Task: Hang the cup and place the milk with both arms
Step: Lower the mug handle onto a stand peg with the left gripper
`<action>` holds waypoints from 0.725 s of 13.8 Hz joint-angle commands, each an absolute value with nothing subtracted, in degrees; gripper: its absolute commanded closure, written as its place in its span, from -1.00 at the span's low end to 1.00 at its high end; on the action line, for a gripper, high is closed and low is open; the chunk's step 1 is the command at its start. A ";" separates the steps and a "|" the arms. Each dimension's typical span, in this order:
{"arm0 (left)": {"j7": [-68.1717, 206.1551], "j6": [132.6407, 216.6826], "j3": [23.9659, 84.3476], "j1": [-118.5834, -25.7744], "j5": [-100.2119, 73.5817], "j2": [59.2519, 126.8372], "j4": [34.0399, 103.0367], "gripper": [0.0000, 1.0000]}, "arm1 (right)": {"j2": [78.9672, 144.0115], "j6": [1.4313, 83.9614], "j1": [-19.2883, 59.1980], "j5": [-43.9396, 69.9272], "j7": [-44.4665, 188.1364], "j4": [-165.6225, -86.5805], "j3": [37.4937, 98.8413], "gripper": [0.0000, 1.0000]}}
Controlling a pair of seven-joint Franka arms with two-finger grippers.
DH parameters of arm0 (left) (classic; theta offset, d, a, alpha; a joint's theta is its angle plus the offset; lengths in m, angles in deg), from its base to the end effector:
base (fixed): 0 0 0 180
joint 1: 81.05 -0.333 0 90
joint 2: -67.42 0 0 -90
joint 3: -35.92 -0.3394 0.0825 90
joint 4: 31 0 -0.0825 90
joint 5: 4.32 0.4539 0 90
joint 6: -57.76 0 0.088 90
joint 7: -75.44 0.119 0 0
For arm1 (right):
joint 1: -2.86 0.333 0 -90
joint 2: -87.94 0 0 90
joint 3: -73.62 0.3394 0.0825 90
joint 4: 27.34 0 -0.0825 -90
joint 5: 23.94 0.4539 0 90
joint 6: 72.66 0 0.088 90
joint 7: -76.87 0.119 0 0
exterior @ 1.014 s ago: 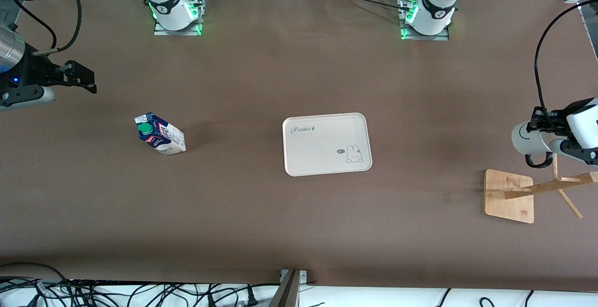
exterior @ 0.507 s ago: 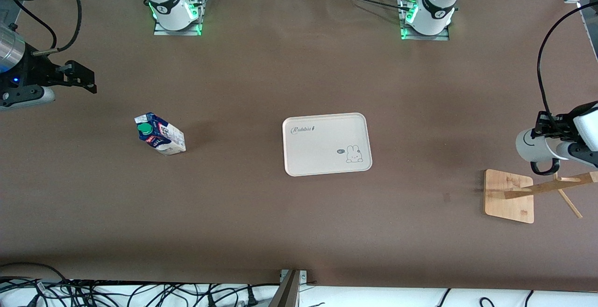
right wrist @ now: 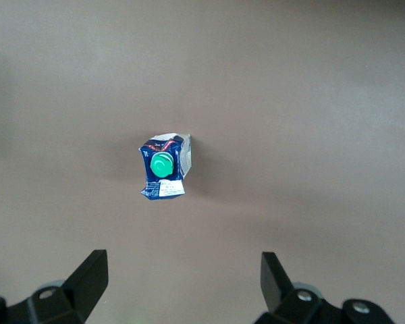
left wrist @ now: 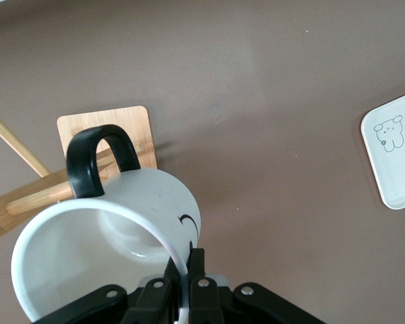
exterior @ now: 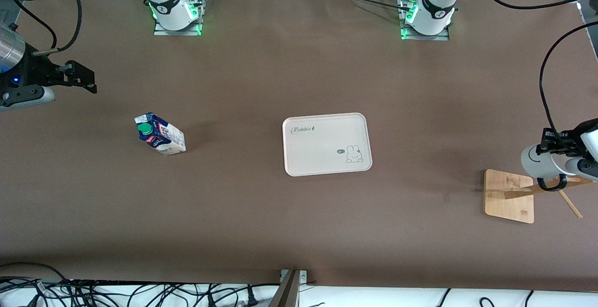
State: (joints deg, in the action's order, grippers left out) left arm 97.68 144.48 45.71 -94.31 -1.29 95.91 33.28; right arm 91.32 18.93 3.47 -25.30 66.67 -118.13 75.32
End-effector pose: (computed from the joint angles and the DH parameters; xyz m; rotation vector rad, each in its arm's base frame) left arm 0.7612 0.0843 0.5285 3.0507 -0.4781 -0.1392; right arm 0.6432 0.0227 0.5934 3.1032 0.3420 -0.0725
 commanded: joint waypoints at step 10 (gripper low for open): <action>98.65 144.07 45.67 -98.02 -1.51 97.22 31.76 -1.00 | 90.93 19.10 1.98 -24.29 66.06 -118.22 76.52 -1.00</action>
